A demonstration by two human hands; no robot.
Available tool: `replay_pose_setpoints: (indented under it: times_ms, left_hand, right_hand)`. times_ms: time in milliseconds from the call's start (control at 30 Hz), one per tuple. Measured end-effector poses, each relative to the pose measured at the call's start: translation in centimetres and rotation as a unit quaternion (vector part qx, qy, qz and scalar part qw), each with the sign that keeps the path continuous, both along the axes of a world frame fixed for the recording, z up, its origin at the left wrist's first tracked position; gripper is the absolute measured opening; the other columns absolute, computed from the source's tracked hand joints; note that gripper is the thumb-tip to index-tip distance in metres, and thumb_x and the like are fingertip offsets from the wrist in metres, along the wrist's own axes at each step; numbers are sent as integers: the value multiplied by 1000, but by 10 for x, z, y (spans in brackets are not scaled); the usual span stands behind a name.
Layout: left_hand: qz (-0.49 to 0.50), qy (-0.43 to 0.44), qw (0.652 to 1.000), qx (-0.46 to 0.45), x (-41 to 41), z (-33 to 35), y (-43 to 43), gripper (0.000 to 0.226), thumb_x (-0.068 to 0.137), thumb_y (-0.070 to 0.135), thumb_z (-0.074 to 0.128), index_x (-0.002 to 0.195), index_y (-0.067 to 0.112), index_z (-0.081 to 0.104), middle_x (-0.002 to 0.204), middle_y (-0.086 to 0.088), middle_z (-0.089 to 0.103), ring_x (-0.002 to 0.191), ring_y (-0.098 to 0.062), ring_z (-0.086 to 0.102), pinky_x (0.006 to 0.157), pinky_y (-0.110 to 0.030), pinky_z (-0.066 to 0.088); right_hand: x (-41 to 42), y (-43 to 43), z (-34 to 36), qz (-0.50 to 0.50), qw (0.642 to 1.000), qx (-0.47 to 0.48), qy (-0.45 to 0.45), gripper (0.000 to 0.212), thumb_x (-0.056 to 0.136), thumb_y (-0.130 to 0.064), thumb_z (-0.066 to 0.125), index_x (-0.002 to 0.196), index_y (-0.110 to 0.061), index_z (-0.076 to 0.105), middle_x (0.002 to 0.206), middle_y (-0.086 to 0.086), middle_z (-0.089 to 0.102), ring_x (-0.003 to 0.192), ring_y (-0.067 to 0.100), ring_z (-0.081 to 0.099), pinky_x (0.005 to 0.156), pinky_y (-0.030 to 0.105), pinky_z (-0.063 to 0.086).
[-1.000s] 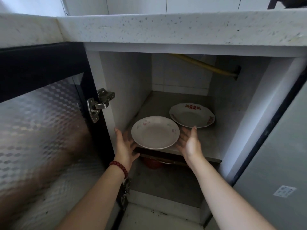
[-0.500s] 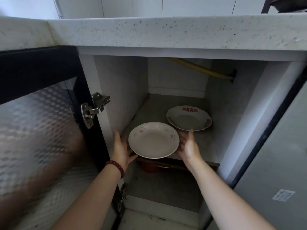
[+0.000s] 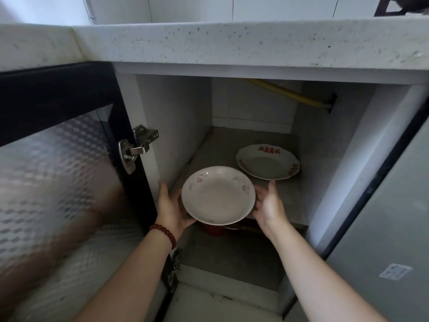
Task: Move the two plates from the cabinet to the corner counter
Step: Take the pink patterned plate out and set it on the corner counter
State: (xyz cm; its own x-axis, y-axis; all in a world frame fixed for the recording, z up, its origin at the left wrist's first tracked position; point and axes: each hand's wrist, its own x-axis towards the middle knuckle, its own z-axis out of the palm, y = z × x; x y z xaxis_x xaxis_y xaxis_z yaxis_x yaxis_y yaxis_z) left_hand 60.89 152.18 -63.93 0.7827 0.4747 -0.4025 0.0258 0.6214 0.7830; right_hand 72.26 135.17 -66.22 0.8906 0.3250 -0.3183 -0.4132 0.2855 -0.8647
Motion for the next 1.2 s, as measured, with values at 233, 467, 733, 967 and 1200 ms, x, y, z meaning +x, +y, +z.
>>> replay_pose_setpoints:
  times_ms: [233,467,733,967,1200]
  left_hand:
    - [39,39,998,5,-56,56,-38,78,78,80,18,110,24,61,108,-4,62,95,-22,62,52,-33,55]
    - [81,96,991,-50,-130,146,-83,79,81,77,16,106,19,64,95,-1,75,89,-26,67,59,-39,56]
    - [131,167,976,-46,-218,278,-125,77,82,75,20,123,20,54,122,-4,59,106,-25,56,67,-41,50]
    - [126,134,982,-36,-236,408,-140,62,85,71,23,108,26,60,121,3,57,106,-19,54,85,-52,48]
    - [66,80,995,9,-219,502,-145,60,85,69,30,113,26,62,117,-1,64,104,-25,61,74,-47,52]
  right_hand:
    - [-44,-29,42,19,1000,4,12,52,95,-57,23,102,-21,60,94,-8,64,91,11,58,86,38,44]
    - [-123,-65,129,51,995,-48,66,53,95,-55,24,94,-24,67,89,-11,75,96,9,62,69,28,47]
    - [-201,-103,259,124,985,-94,81,63,96,-55,18,79,-33,73,83,-18,75,79,-4,67,70,23,46]
    - [-213,-121,388,118,987,-78,82,55,95,-57,18,94,-29,66,92,-16,74,96,2,63,76,27,45]
    - [-202,-137,483,55,995,-48,72,55,95,-57,20,100,-26,66,93,-12,75,100,12,64,75,34,48]
